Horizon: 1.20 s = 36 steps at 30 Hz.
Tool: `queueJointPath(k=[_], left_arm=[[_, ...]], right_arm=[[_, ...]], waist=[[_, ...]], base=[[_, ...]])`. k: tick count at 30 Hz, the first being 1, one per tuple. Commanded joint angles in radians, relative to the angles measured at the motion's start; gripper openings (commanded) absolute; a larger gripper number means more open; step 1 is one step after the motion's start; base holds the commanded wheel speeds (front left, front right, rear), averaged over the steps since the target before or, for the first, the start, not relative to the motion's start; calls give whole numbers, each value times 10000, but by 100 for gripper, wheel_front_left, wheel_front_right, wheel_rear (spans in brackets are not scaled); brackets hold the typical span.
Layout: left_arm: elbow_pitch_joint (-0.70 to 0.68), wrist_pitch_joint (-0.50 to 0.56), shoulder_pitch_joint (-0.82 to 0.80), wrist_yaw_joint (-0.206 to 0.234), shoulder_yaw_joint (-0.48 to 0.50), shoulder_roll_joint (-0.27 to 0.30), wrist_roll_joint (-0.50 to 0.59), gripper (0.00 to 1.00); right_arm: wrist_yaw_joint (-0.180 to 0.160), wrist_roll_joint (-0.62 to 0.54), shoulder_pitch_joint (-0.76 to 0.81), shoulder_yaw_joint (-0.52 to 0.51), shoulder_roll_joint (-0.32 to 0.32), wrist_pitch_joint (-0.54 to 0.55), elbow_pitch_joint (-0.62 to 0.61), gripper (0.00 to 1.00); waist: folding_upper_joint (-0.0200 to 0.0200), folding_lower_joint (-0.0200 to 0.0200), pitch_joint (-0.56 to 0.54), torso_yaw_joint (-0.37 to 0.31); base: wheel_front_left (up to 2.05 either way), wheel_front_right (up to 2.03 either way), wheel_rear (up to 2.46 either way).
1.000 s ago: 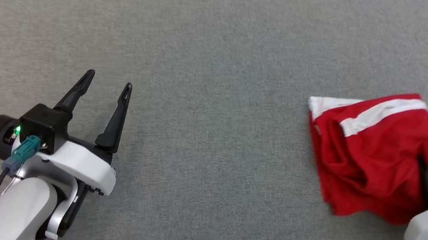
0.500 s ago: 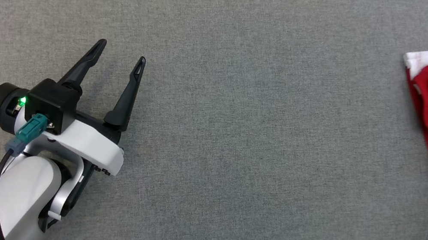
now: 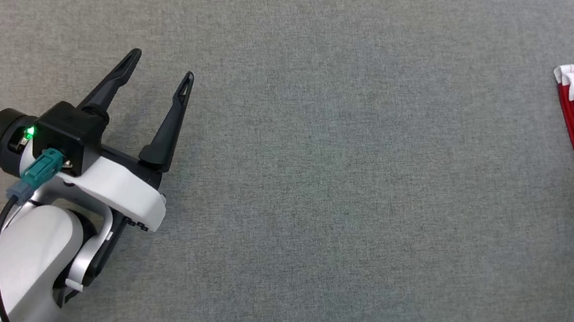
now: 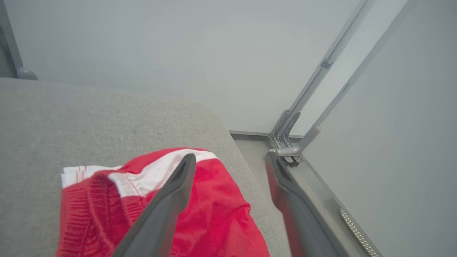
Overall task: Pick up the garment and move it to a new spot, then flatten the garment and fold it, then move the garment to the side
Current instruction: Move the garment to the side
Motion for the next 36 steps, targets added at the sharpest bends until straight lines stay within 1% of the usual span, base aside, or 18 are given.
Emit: queueJointPath(k=[1, 2, 5, 10, 13, 16, 19, 24, 29, 36], left_arm=[[38, -79, 19, 30, 43, 13, -45, 100], [78, -107, 75, 62, 75, 14, -71, 100], [211, -315, 223, 139, 195, 7, -160, 100], [410, -653, 534, 325, 497, -9, -385, 100], [480, -897, 703, 434, 697, -29, -452, 100], [579, -1077, 929, 511, 854, -57, -561, 100], [692, -1214, 1194, 497, 988, -92, -636, 100], [1008, -1347, 1860, 475, 1021, -209, -704, 100], [1192, -1410, 2450, 414, 974, -318, -736, 100], [1361, -1421, 3068, 358, 899, -407, -881, 100]], right_arm=[[-1, 68, 86, -98, 159, -55, -239, 100], [-1, 53, 208, -204, 261, -53, -575, 100], [-1, 268, 643, -320, 873, -48, -1791, 100], [-1, 491, 1623, -102, 1747, -48, -3621, 100], [-1, 492, 2227, 82, 2173, -50, -4412, 100], [-1, 476, 2795, 362, 2533, -50, -4939, 100], [-1, 554, 3354, 666, 2852, -49, -5290, 100], [-1, 557, 4556, 1153, 3122, -49, -5506, 100], [-1, 548, 5520, 1100, 3262, 45, -5626, 100], [0, 624, 6478, 905, 3389, 233, -5892, 100]], waist=[[-1, 0, -129, 56], [-1, 0, -218, 95], [-1, 0, -548, 260], [-1, 0, -1082, 656], [-1, 0, -1354, 943], [-1, 0, -1645, 1239], [-1, 0, -1964, 1514], [-1, 0, -2729, 1942], [-1, 0, -3370, 2154], [-1, 0, -4052, 2248]], base=[[0, 0, 0], [0, 0, 0], [0, 0, 0], [0, 0, 0], [0, 0, 0], [0, 0, 0], [0, 0, 0], [0, 0, 0], [0, 0, 0], [0, 0, 0]])
